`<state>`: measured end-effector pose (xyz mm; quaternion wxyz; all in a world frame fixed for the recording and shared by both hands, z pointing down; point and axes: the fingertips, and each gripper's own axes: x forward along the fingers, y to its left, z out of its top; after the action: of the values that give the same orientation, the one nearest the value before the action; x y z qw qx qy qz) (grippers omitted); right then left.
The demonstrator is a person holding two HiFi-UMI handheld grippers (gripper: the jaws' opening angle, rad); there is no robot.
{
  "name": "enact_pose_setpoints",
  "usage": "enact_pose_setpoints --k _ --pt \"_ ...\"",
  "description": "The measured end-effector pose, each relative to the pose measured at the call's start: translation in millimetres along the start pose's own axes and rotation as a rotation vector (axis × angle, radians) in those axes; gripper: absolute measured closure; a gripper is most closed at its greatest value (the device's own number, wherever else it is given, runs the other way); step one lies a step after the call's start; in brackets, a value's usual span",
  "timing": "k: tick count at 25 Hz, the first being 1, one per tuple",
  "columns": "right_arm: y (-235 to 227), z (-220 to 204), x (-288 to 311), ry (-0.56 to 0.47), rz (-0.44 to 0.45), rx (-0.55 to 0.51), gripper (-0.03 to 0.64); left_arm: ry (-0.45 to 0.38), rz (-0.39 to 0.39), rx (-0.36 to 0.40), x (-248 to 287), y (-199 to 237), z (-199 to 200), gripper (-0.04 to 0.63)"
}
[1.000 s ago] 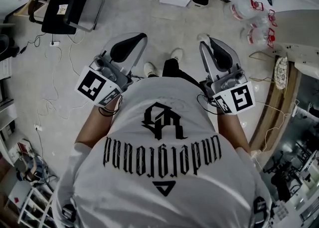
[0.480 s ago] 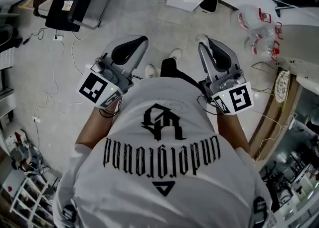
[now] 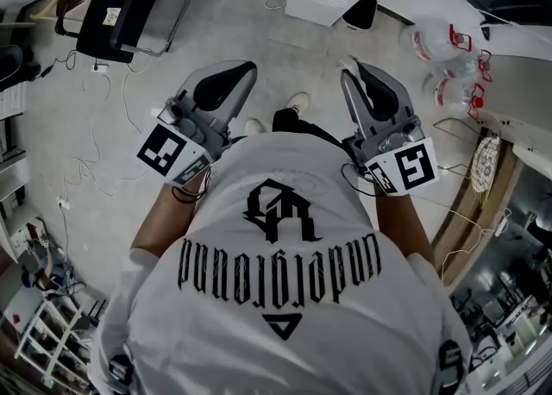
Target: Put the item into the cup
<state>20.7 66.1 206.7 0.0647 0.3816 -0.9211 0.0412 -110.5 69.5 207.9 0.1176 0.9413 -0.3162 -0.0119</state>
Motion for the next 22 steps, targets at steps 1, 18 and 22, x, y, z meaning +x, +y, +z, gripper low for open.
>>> enact_pose_setpoints --k 1,18,22 --pt "-7 1 0 -0.003 0.002 -0.003 0.554 0.0 0.001 0.004 8 1 2 0.58" --pt "-96 -1 -19 -0.038 -0.003 0.015 0.554 0.026 -0.066 0.016 124 -17 -1 0.581" --pt "-109 -6 -19 -0.029 -0.029 0.02 0.554 0.035 -0.117 -0.001 142 -16 -6 0.581"
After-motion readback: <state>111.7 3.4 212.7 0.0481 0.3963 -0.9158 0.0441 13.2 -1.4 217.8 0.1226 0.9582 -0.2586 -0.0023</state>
